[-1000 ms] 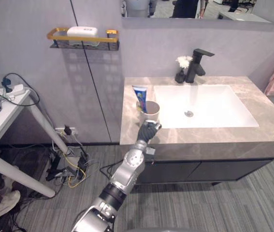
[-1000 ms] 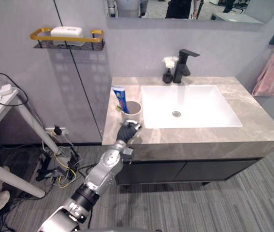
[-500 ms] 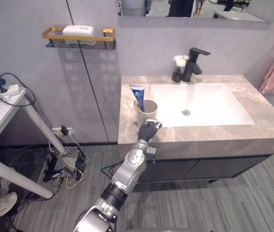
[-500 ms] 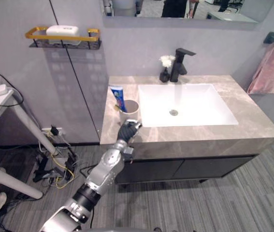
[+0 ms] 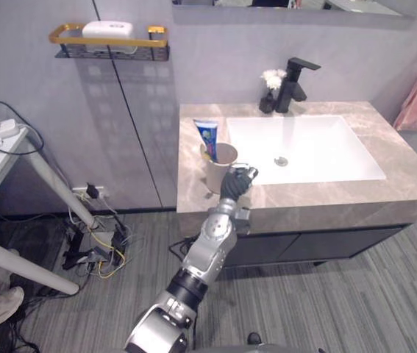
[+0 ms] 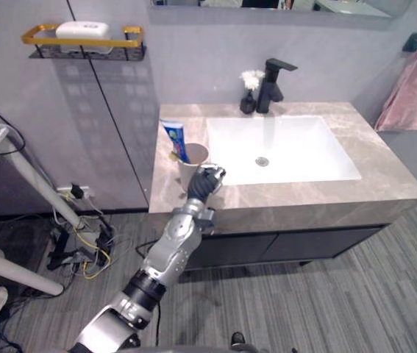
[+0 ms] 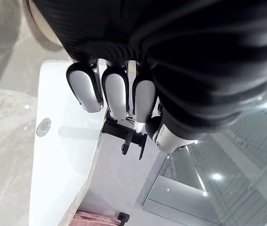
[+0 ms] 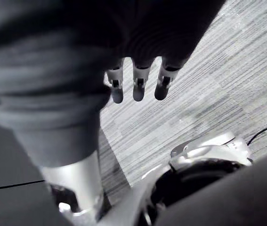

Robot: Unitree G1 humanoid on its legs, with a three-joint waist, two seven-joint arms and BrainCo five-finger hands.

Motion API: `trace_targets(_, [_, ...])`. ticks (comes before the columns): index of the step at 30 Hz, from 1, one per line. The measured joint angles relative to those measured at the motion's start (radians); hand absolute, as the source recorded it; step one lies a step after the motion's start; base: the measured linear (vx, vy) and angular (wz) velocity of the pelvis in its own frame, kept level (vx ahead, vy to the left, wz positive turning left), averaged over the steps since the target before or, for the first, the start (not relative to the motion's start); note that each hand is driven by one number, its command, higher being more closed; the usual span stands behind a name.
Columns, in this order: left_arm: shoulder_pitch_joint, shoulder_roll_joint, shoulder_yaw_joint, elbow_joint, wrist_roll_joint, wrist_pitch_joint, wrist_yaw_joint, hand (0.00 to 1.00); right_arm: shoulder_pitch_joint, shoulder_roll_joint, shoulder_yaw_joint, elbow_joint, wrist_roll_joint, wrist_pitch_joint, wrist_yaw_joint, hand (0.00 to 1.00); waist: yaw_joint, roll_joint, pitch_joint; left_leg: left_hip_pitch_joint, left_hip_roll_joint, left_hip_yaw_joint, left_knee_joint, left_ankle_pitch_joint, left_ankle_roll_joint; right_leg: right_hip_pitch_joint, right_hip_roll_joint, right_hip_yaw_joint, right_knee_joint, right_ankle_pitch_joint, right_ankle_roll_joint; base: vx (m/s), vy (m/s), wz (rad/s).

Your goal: Organize washtable

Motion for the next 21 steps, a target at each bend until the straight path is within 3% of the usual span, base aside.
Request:
trace_targets(16, [0.001, -0.001, 0.004, -0.040, 0.000, 0.000, 0.009, 1.00, 0.011, 0.001, 0.003, -0.028, 0.009, -0.002, -0.001, 0.00, 0.009, 0.011, 0.013, -0.001, 0.001, -0.005, 0.000, -0.001, 0.000, -0.003, -0.001, -0.005, 0.013, -0.012, 0.002, 0.00, -0.002, 0.00])
trace_targets(21, [0.040, 0.020, -0.003, -0.044, 0.000, -0.009, -0.027, 1.00, 0.008, 0.006, 0.000, -0.028, 0.017, -0.002, 0.000, 0.00, 0.022, 0.013, 0.012, 0.005, 0.000, -0.006, 0.000, 0.000, 0.001, 0.005, -0.001, -0.010, 0.010, -0.015, 0.000, 0.00, 0.000, 0.00])
